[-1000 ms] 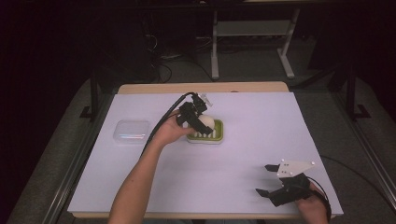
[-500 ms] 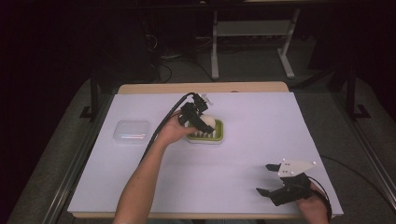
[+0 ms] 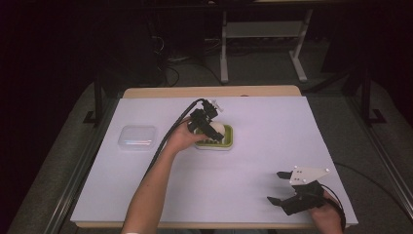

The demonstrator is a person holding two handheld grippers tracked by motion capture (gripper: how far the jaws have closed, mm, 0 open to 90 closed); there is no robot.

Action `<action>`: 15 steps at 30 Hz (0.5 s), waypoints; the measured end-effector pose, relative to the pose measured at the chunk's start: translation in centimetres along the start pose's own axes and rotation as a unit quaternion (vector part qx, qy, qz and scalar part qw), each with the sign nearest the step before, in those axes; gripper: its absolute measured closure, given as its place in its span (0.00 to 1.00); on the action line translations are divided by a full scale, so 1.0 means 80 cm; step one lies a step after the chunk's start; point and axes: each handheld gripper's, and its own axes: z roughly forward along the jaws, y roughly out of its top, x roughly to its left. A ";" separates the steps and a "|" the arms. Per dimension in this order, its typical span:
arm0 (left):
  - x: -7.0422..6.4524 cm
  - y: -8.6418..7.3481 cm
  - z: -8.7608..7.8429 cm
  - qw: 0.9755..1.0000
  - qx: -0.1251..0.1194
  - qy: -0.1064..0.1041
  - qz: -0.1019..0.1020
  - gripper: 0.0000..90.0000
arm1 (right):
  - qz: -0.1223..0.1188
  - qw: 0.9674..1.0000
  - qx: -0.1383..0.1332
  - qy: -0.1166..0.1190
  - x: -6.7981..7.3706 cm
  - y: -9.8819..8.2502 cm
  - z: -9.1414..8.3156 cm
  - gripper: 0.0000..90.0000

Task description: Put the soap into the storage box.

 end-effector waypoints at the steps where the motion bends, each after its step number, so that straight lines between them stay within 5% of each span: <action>1: 0.000 0.000 0.001 1.000 0.002 0.000 -0.002 0.28 | 0.002 1.000 0.000 0.000 0.000 0.000 0.000 0.15; 15: 0.008 -0.006 0.008 1.000 0.011 0.002 -0.012 0.28 | 0.001 1.000 0.001 0.001 0.000 -0.001 -0.001 0.15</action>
